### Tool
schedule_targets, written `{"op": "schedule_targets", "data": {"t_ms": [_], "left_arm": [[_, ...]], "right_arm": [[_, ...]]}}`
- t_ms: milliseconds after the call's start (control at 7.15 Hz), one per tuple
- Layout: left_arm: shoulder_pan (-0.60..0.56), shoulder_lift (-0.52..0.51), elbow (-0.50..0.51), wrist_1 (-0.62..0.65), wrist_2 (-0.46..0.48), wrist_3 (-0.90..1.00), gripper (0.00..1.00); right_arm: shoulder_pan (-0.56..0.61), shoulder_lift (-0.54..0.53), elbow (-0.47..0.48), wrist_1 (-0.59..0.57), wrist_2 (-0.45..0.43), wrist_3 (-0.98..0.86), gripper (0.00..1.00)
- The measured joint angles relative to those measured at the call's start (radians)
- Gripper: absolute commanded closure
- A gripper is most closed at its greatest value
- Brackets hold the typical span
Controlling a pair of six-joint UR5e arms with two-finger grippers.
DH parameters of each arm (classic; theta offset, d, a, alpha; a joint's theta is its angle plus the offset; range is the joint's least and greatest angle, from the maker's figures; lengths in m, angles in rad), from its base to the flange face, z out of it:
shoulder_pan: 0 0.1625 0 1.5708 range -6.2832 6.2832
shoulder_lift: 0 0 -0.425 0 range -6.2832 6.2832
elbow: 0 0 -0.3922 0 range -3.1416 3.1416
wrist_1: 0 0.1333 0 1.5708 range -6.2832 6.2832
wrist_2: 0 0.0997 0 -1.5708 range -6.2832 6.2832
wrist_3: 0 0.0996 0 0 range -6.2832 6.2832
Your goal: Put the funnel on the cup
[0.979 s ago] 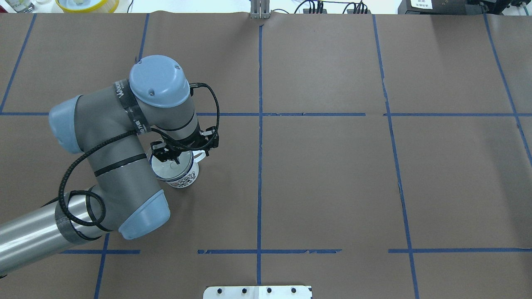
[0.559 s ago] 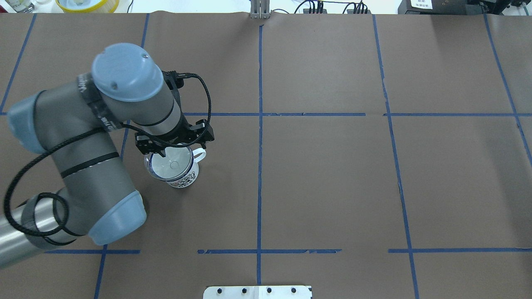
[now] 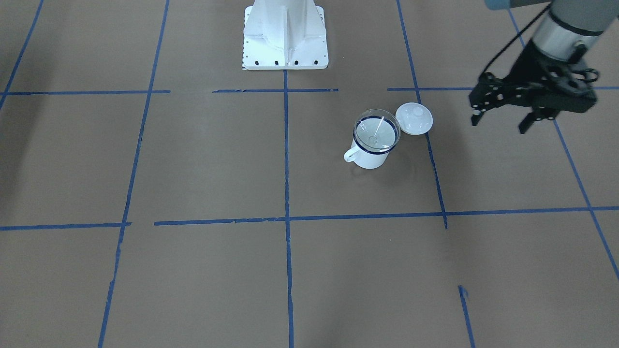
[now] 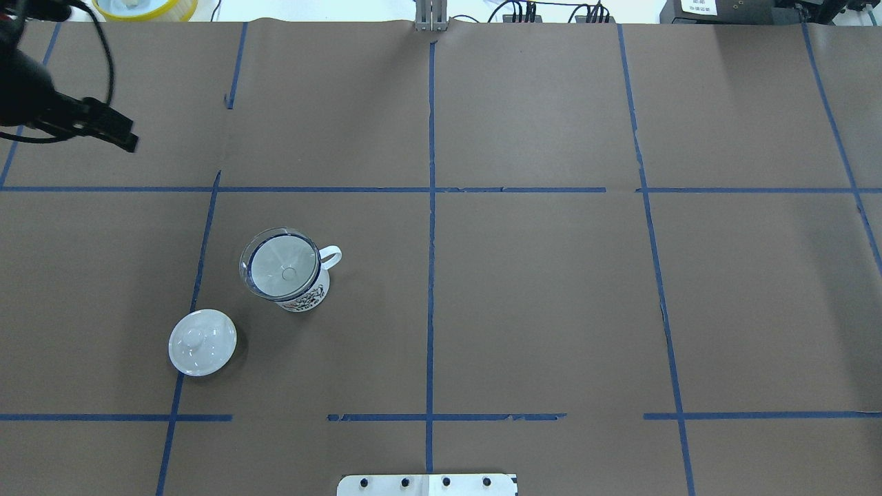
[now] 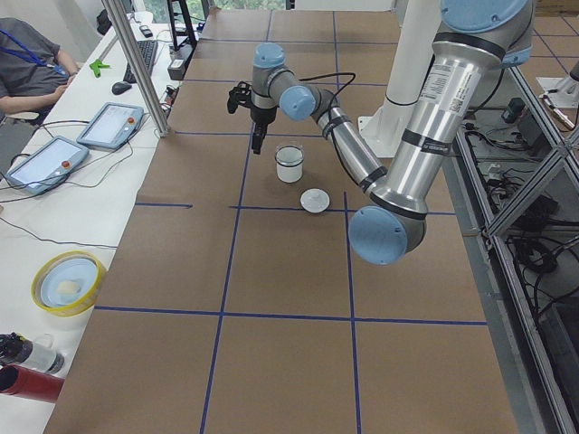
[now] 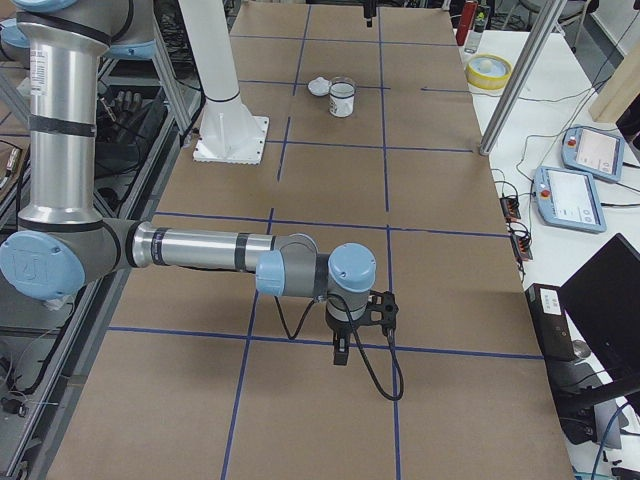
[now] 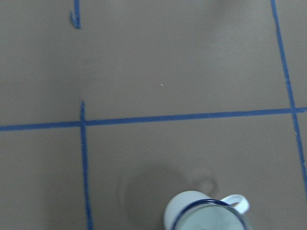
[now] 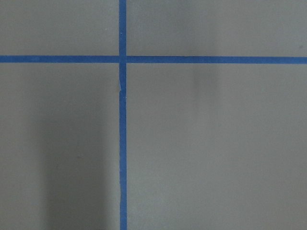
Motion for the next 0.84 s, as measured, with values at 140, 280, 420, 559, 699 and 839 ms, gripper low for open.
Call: {"op": "schedule_targets", "data": {"t_ms": [140, 280, 420, 559, 699, 839], "left_arm": [[-0.116, 0.070, 0.034, -0.002, -0.046, 0.202, 0.00], [-0.234, 0.130, 0.100, -0.003, -0.093, 0.400, 0.00], [-0.329, 0.179, 0.183, -0.003, -0.135, 0.558, 0.00], [-0.381, 0.222, 0.255, -0.003, -0.158, 0.645, 0.00], [-0.417, 0.250, 0.316, -0.003, -0.166, 0.681, 0.00], [-0.452, 0.262, 0.362, -0.005, -0.169, 0.694, 0.00]], "right_arm": [[0.000, 0.000, 0.000, 0.000, 0.000, 0.000, 0.00], [0.000, 0.000, 0.000, 0.000, 0.000, 0.000, 0.00], [0.000, 0.000, 0.000, 0.000, 0.000, 0.000, 0.00], [0.000, 0.000, 0.000, 0.000, 0.000, 0.000, 0.00], [0.000, 0.000, 0.000, 0.000, 0.000, 0.000, 0.00], [0.000, 0.000, 0.000, 0.000, 0.000, 0.000, 0.00]]}}
